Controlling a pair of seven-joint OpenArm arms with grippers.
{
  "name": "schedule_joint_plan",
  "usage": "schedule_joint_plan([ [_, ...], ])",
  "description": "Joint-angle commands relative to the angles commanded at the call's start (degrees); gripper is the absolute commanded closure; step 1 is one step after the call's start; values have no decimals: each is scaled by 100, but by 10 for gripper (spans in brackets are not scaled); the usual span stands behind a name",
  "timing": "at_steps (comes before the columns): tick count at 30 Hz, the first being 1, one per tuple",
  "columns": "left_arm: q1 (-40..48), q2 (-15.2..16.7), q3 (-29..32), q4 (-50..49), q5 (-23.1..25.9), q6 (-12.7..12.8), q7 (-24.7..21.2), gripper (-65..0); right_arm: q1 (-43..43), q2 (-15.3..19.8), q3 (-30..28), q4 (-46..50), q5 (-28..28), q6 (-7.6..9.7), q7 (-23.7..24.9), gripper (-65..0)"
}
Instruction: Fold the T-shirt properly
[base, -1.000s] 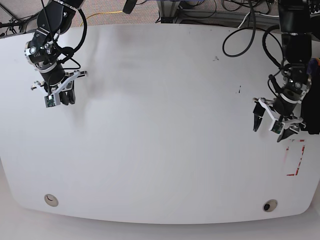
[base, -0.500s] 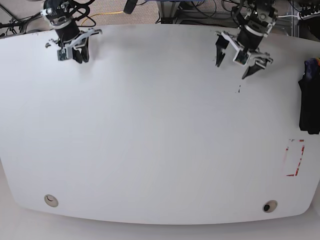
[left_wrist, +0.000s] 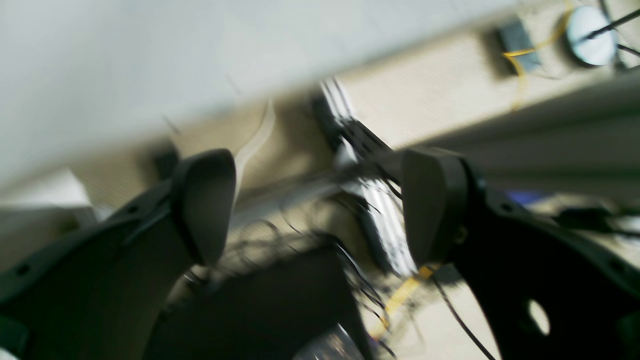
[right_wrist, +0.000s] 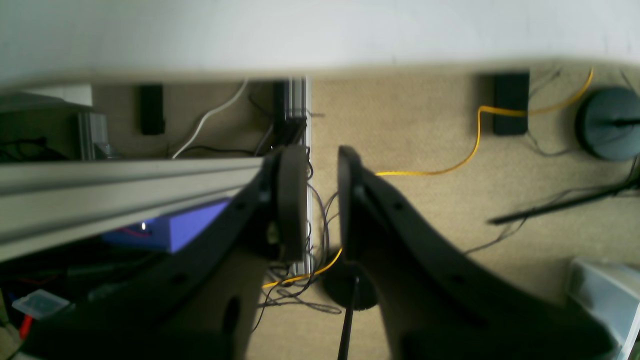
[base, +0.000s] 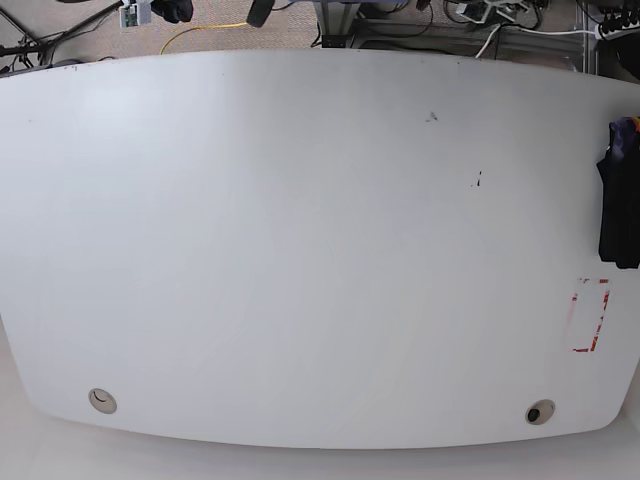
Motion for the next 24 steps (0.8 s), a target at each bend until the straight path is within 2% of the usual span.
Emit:
schedule_joint_plan([
  [4, -185, -9, 35, -967, -44, 0, -18, -476, 62, 79, -18, -800, -9, 0, 0, -101],
  [6, -589, 9, 53, -1609, -35, 0, -18, -476, 255, 193, -105, -1284, -26, 0, 0, -101],
  [9, -1160, 18, 123, -2576, -35, 0, -18, -476, 545, 378, -413, -1952, -413, 0, 35, -101],
  [14, -2119, 26, 193, -4290, -35, 0, -18, -476, 1073, 369, -677, -3191, -1204, 0, 800, -101],
  [21, -3543, 26, 281, -6760, -44, 9, -44, -476, 1960, 422, -738, -5002, -1811, 0, 1495, -101],
  [24, -4132, 26, 281, -7657, -44, 9, -220, -479, 2365, 545, -738, -5714, -2110, 0, 1635, -101],
])
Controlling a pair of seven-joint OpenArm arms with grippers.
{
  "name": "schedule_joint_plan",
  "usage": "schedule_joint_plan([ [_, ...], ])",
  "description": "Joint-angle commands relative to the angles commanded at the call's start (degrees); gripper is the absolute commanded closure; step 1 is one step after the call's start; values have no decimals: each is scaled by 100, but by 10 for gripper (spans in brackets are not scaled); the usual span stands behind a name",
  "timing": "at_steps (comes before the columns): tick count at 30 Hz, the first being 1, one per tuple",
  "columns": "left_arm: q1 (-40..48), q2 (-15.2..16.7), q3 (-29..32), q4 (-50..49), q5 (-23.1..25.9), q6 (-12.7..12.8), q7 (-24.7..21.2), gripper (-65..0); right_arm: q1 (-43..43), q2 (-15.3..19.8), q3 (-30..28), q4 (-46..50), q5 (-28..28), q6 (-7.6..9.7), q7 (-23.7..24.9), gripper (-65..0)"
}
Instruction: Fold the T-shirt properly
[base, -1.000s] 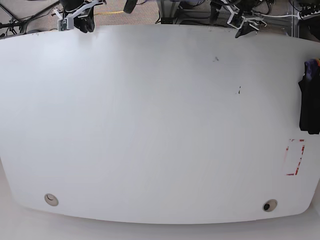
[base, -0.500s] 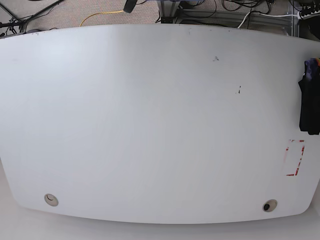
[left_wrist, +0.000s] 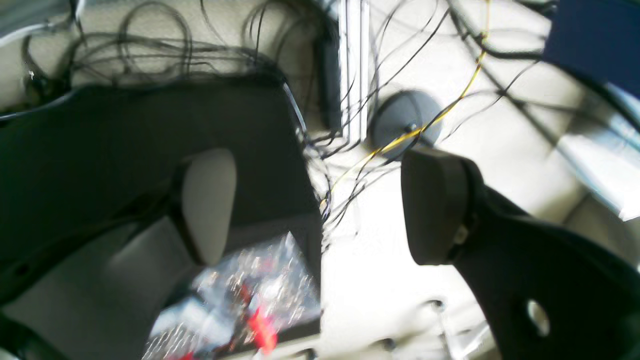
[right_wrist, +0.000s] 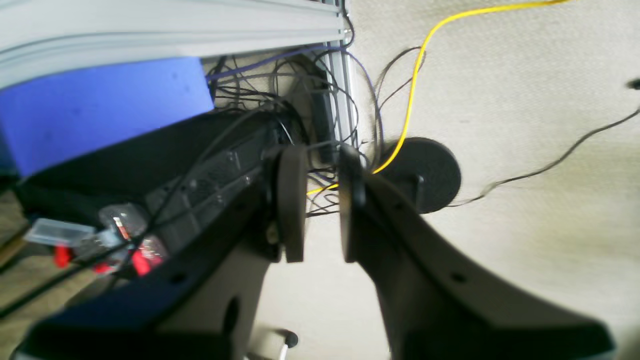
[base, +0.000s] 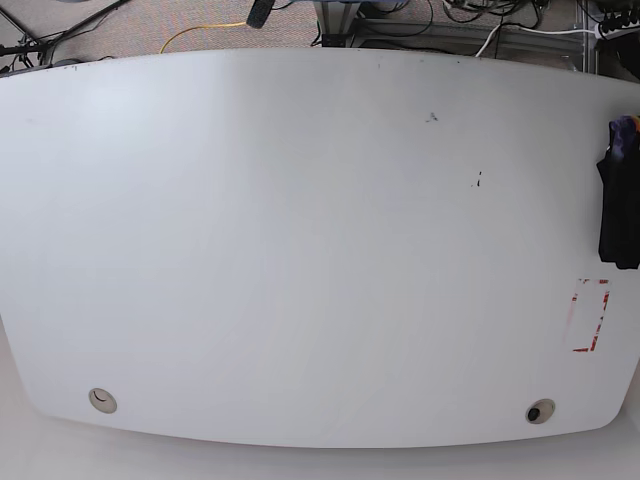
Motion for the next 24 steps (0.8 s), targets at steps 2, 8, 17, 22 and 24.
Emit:
schedule_joint_plan([
  [2, -255, 0, 0, -519, 9, 0, -264, -481, 185, 0, 0, -325, -167, -110, 44, -101],
  [8, -1002, -9, 0, -1574, 26, 202, -413, -482, 659, -9, 0, -800, -527, -541, 97, -101],
  [17, -1231, -9, 9, -1785, 44, 1204, -404, -485, 1336, -9, 0, -1556, -1125, -1174, 105, -101],
  [22, -1240, -9, 18, -1785, 53, 1187, -404, -483, 1459, -44, 0, -1635, -1248, -1279, 105, -103],
  [24, -1240, -9, 105, -1767, 53, 1187, -404, -483, 1459, -97, 0, -1635, -1248, -1279, 105, -105],
])
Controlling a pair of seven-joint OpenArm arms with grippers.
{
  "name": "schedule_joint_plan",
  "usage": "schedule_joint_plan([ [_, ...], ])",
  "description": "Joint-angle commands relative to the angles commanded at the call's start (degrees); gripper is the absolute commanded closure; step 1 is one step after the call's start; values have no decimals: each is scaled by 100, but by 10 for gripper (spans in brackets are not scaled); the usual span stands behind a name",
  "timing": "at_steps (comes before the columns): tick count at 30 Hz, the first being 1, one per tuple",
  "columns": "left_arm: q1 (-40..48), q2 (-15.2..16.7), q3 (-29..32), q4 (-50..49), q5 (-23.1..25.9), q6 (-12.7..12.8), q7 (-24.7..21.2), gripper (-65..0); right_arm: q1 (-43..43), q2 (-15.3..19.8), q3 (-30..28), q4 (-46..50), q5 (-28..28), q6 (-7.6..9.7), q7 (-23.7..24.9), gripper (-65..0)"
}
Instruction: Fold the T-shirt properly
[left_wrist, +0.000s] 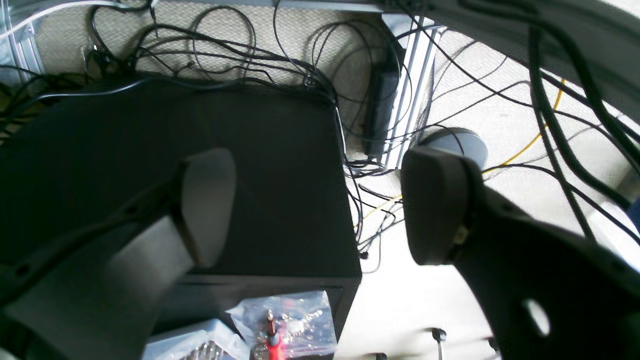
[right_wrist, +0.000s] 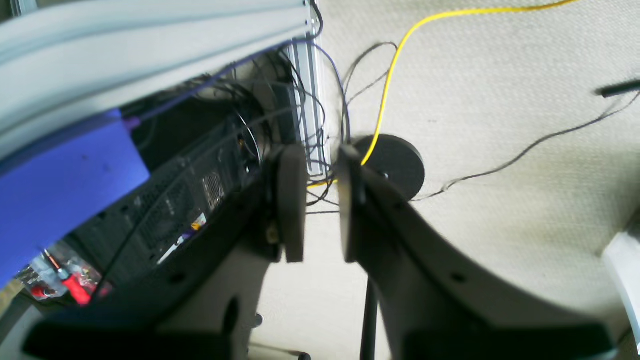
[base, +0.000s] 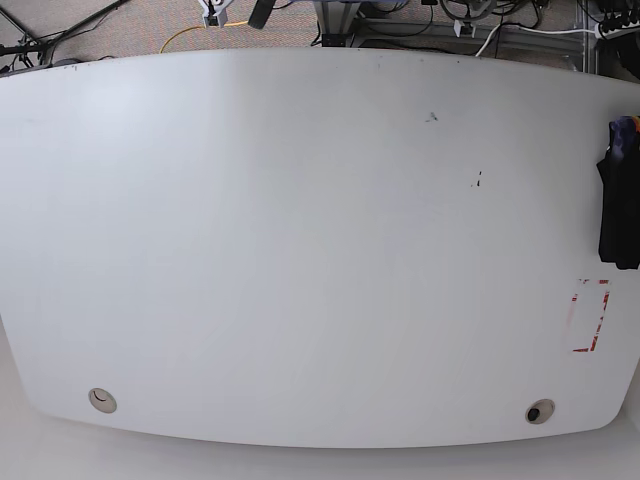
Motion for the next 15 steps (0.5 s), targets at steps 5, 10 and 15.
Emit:
schedule_joint_plan([
  [5, 18, 9, 352, 9, -18, 0, -35, -483, 0, -35, 0, 0, 0, 9, 0, -106],
  [10, 35, 9, 378, 18, -53, 0, -70, -483, 0, -35, 0, 0, 0, 26, 0, -106],
  [15, 44, 9, 369, 9, -53, 0, -457, -479, 0, -26, 0, 0, 0, 26, 0, -106],
])
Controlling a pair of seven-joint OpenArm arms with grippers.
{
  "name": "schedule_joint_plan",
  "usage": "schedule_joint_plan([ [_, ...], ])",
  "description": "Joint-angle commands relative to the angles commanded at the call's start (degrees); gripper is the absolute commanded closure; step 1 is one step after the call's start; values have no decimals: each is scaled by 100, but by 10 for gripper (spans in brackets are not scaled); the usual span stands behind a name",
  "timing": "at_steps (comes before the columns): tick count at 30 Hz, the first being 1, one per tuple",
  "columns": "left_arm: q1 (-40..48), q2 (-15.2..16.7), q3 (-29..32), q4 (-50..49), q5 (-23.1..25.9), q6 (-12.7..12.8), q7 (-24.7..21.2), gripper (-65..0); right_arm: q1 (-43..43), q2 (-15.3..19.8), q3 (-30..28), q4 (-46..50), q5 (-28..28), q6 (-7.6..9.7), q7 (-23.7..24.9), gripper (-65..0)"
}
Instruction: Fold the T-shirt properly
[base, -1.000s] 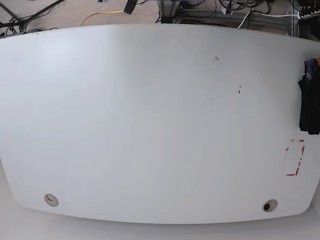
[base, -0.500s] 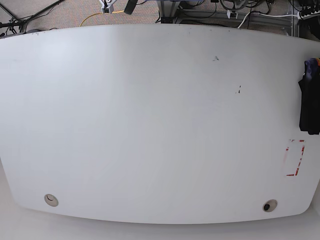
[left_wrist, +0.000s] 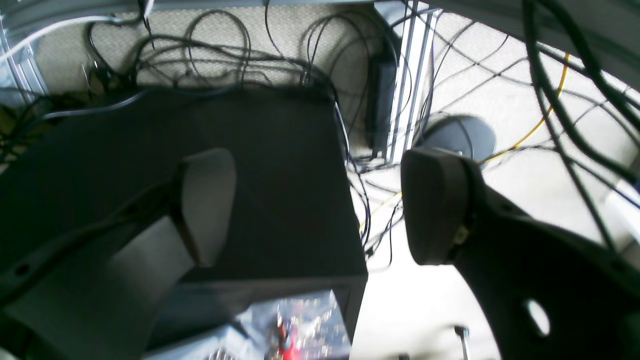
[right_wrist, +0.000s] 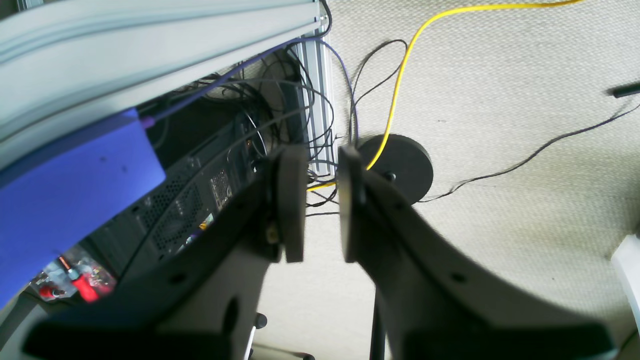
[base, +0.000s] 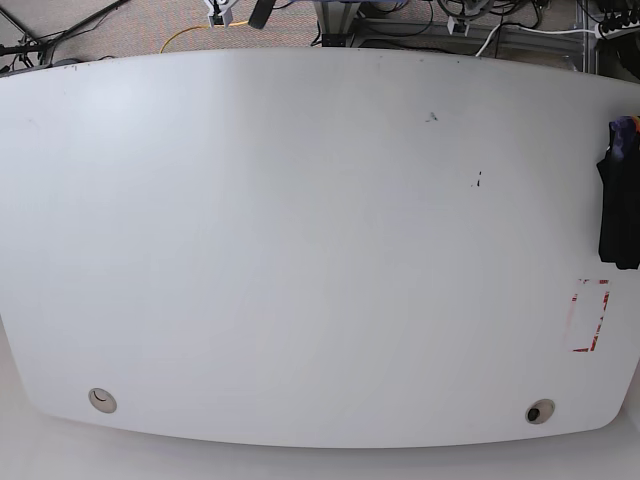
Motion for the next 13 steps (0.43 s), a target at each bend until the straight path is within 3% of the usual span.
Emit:
schedule_joint_plan([
  [10, 9, 123, 0, -26, 9, 26, -35, -474, 0, 9, 0, 0, 0, 9, 0, -108],
  [12, 0, 123, 0, -26, 9, 26, -35, -432, 0, 0, 0, 0, 0, 9, 0, -108],
  [13, -18, 123, 0, -35, 9, 26, -35, -379, 18, 0, 0, 0, 0, 9, 0, -108],
])
